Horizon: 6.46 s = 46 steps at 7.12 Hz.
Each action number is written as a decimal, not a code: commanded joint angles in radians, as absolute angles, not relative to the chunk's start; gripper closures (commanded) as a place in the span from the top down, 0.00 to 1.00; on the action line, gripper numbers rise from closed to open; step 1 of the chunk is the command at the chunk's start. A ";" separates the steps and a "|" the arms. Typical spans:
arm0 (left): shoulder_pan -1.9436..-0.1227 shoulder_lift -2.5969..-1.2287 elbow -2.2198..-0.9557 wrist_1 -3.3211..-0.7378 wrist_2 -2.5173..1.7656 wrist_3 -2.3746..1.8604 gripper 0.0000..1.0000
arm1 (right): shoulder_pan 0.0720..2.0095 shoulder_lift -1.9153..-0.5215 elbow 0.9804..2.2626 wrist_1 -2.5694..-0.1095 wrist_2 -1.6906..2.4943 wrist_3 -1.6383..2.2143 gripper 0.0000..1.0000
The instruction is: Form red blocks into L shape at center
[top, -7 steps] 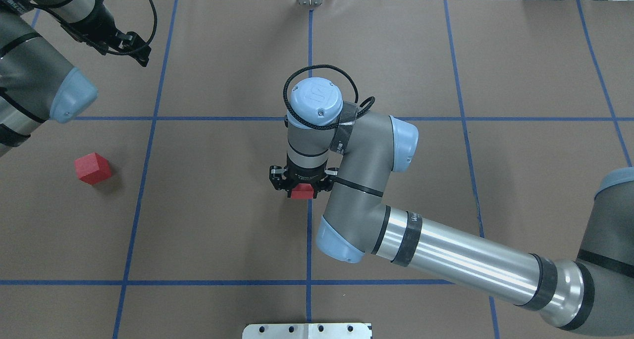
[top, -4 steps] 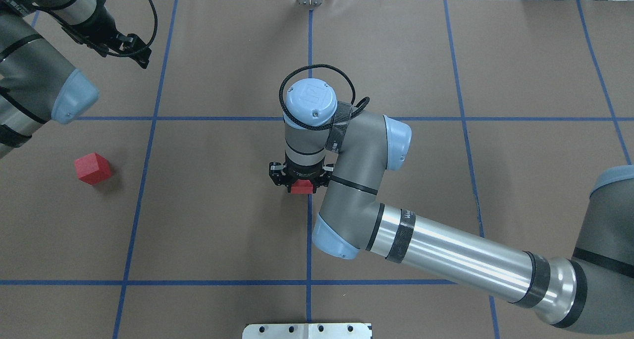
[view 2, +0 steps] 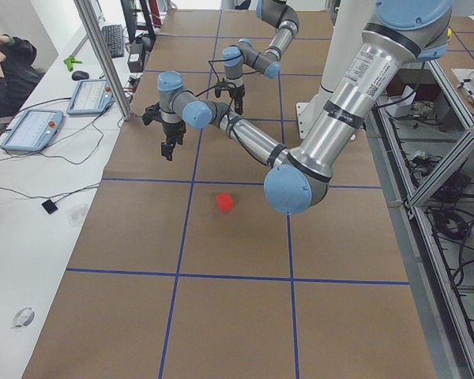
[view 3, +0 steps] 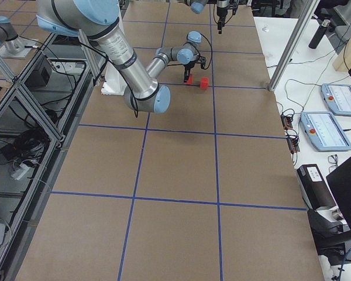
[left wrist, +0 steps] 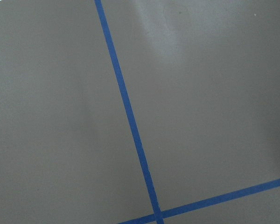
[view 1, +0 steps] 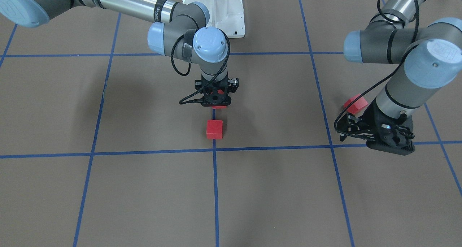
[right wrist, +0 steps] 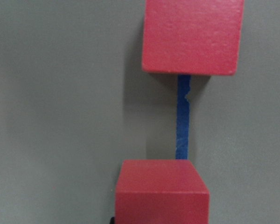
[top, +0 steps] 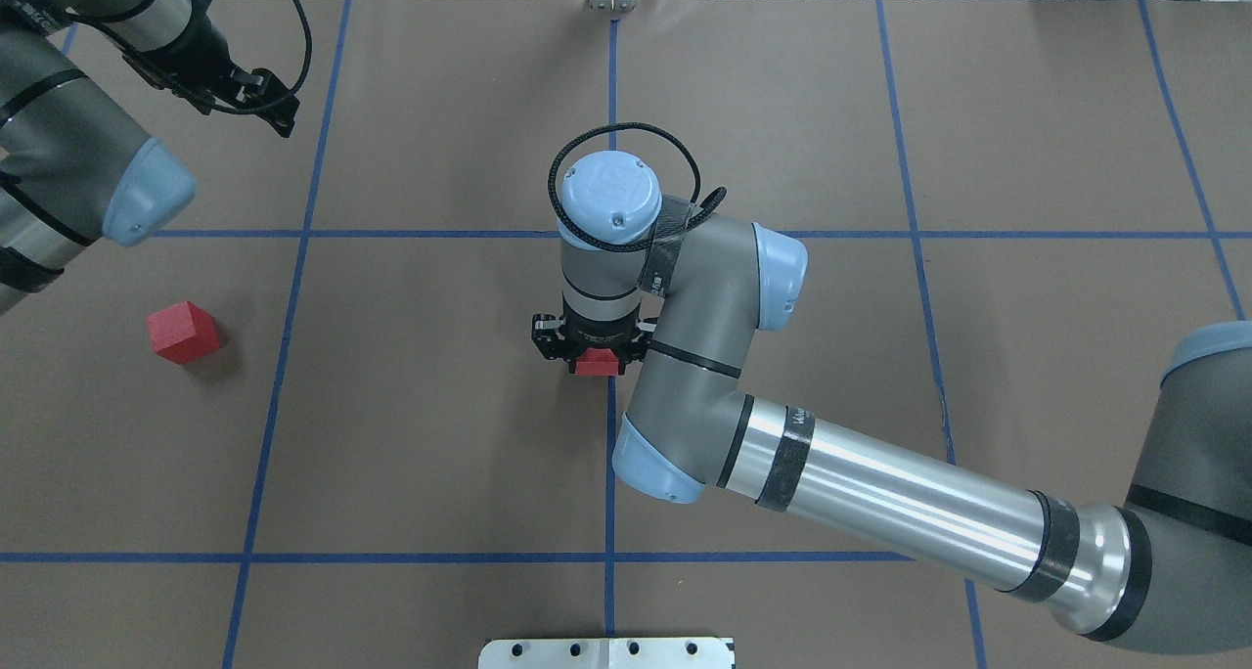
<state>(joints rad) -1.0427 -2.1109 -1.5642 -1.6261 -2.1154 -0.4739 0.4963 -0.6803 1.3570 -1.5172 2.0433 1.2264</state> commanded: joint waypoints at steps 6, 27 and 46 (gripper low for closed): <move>-1.040 -2.112 -1.566 -1.628 -2.115 -0.482 1.00 | 0.529 -0.681 1.332 -1.517 1.996 1.216 0.00; -1.042 -2.112 -1.566 -1.626 -2.115 -0.483 1.00 | 0.528 -0.680 1.309 -1.451 1.930 1.213 0.00; -1.049 -2.001 -1.636 -1.626 -2.115 -0.486 1.00 | 0.630 -0.681 1.393 -1.428 1.997 1.213 0.99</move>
<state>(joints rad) -1.0480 -2.0743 -1.5906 -1.6256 -2.1160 -0.4843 0.5841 -0.6788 1.3621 -1.4248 1.9400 1.2133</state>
